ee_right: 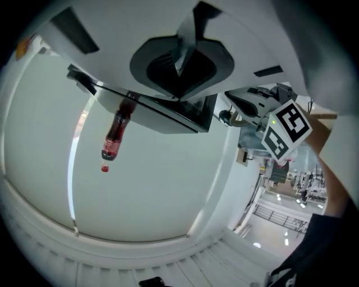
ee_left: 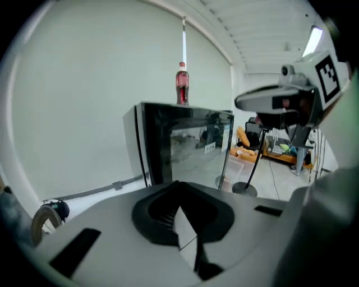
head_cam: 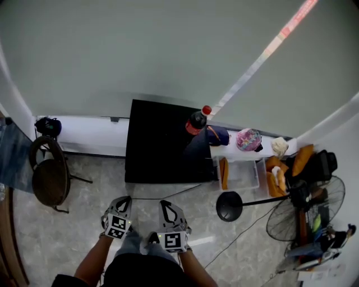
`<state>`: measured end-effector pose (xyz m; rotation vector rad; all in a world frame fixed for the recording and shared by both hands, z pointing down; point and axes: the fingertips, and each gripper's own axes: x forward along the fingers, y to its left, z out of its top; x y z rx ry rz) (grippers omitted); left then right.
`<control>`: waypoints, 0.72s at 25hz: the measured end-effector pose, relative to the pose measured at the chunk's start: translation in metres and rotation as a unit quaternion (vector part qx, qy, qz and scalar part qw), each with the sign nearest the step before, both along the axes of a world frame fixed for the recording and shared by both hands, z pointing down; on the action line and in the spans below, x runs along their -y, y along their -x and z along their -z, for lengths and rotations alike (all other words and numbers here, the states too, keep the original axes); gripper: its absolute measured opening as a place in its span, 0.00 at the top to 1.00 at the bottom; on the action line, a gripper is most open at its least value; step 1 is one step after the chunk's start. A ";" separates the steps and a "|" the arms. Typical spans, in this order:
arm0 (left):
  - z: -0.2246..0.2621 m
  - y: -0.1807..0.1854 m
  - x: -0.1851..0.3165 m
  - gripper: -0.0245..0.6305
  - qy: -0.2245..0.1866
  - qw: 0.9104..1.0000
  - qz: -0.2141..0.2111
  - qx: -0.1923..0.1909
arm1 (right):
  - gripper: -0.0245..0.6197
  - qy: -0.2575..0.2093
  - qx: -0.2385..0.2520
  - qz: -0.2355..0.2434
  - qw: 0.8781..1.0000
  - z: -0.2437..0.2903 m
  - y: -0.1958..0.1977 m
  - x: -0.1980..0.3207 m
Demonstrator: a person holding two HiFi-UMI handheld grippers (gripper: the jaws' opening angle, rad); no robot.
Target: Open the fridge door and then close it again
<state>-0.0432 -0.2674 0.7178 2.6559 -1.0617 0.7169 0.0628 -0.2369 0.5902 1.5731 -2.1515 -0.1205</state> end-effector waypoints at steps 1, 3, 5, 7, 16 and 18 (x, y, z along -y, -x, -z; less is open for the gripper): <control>0.015 -0.002 -0.005 0.95 -0.010 1.000 0.004 -0.015 | 0.94 -0.001 0.021 -0.010 1.000 0.002 -0.007 -0.005; 0.041 -0.005 -0.020 0.95 -0.031 0.998 0.014 -0.043 | 0.94 -0.008 0.059 -0.027 0.998 0.010 -0.022 -0.021; 0.067 -0.007 -0.037 0.95 -0.053 0.995 0.027 -0.075 | 0.95 -0.014 0.090 -0.044 0.995 0.020 -0.039 -0.041; 0.094 -0.007 -0.054 0.95 -0.073 0.991 0.045 -0.103 | 0.95 -0.025 0.126 -0.063 0.990 0.033 -0.059 -0.063; 0.177 -0.005 -0.128 0.95 -0.140 0.971 0.144 -0.130 | 0.95 -0.087 0.188 -0.068 0.976 0.068 -0.108 -0.143; 0.187 -0.008 -0.144 0.95 -0.149 0.968 0.154 -0.131 | 0.95 -0.090 0.197 -0.062 0.974 0.071 -0.112 -0.156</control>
